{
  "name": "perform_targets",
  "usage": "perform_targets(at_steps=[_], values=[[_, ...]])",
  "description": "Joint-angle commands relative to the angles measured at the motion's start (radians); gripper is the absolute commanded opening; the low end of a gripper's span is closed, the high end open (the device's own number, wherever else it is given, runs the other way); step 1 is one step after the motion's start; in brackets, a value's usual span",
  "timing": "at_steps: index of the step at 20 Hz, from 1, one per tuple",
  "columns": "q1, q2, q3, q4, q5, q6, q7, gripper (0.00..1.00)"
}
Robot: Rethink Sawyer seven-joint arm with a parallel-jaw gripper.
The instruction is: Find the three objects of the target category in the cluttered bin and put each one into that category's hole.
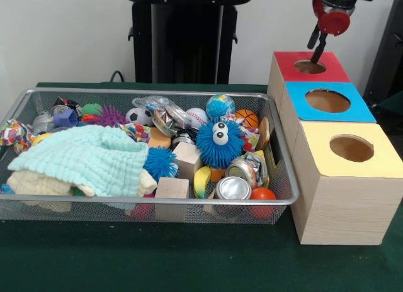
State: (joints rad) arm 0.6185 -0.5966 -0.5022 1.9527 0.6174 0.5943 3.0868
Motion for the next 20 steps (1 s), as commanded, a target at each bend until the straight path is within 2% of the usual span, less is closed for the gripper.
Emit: perform_targets(at_steps=[1, 8, 12, 20], values=[[-0.030, 0.048, 0.129, 0.038, 0.004, -0.033, 0.105, 1.00], [-0.040, 0.024, 0.127, 0.070, -0.008, -0.058, 0.073, 1.00], [-0.026, 0.024, 0.113, 0.057, -0.016, -0.041, 0.088, 1.00], [-0.035, -0.011, 0.112, 0.060, -0.030, -0.007, 0.057, 1.00]])
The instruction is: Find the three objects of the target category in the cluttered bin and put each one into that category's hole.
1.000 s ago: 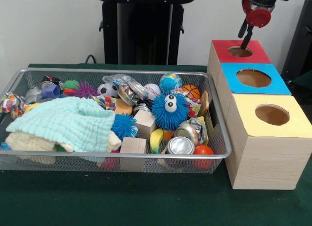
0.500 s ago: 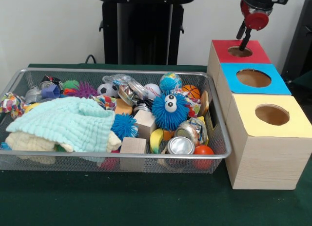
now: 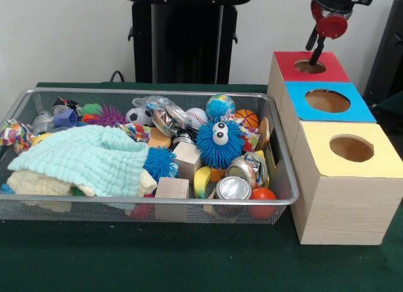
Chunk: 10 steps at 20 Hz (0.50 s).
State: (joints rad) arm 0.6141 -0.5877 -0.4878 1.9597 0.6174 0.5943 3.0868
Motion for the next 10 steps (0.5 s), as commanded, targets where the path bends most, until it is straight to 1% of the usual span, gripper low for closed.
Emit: perform_targets(at_steps=[1, 2, 4, 5, 8, 9, 10], values=[[-0.035, -0.025, 0.100, 0.060, -0.031, -0.010, 0.047, 1.00], [-0.034, -0.026, 0.099, 0.057, -0.034, -0.005, 0.046, 1.00], [-0.049, -0.038, 0.106, 0.079, -0.036, -0.024, 0.021, 1.00], [-0.069, -0.050, 0.113, 0.105, -0.038, -0.052, -0.009, 1.00], [-0.097, -0.060, 0.126, 0.133, -0.055, -0.100, -0.052, 1.00], [-0.118, -0.081, 0.131, 0.162, -0.065, -0.127, -0.083, 1.00], [-0.125, -0.089, 0.131, 0.168, -0.074, -0.133, -0.090, 1.00]])
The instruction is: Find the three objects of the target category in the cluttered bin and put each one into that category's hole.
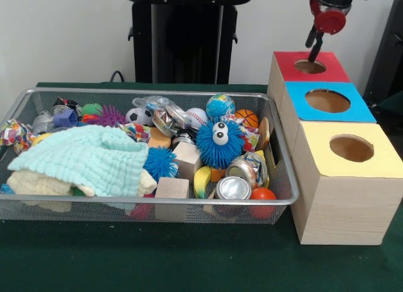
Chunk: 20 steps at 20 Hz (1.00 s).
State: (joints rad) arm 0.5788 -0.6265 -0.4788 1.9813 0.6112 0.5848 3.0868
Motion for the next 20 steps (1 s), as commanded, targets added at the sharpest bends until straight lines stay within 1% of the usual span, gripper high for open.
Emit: perform_targets(at_steps=[1, 4, 7, 10, 17, 20], values=[[-0.102, -0.063, 0.125, 0.158, -0.082, -0.150, -0.106, 1.00], [-0.131, -0.087, 0.133, 0.176, -0.126, -0.176, -0.121, 1.00], [-0.175, -0.109, 0.161, 0.202, -0.159, -0.209, -0.133, 1.00], [-0.200, -0.125, 0.182, 0.208, -0.191, -0.215, -0.123, 1.00], [-0.292, -0.196, 0.244, 0.271, -0.268, -0.261, -0.133, 1.00], [-0.327, -0.212, 0.269, 0.279, -0.305, -0.276, -0.129, 1.00]])
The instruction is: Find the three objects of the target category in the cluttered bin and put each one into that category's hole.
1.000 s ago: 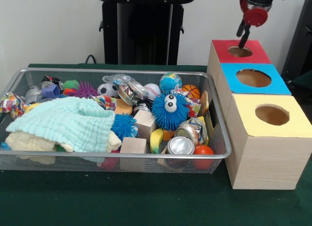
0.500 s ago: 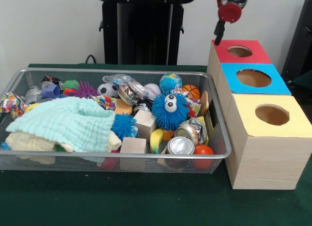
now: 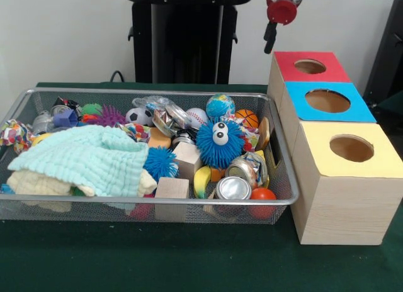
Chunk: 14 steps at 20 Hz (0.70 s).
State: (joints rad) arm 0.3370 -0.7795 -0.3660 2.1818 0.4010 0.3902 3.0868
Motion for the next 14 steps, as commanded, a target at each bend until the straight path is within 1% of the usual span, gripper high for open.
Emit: perform_targets(at_steps=[1, 2, 3, 4, 5, 8, 9, 11, 12, 13, 14], values=[[-0.104, -0.078, 0.157, 0.089, -0.110, -0.076, -0.142, 1.00], [-0.116, -0.083, 0.164, 0.090, -0.122, -0.081, -0.142, 1.00], [-0.152, -0.102, 0.175, 0.108, -0.145, -0.104, -0.162, 1.00], [-0.170, -0.105, 0.183, 0.111, -0.165, -0.118, -0.167, 1.00], [-0.217, -0.114, 0.195, 0.122, -0.201, -0.138, -0.197, 1.00], [-0.294, -0.132, 0.209, 0.127, -0.289, -0.147, -0.231, 1.00], [-0.323, -0.141, 0.211, 0.125, -0.331, -0.149, -0.250, 1.00], [-0.359, -0.153, 0.217, 0.114, -0.402, -0.149, -0.259, 1.00], [-0.368, -0.159, 0.219, 0.108, -0.428, -0.143, -0.253, 1.00], [-0.400, -0.162, 0.233, 0.098, -0.462, -0.142, -0.266, 1.00], [-0.411, -0.166, 0.239, 0.090, -0.479, -0.131, -0.266, 1.00]])
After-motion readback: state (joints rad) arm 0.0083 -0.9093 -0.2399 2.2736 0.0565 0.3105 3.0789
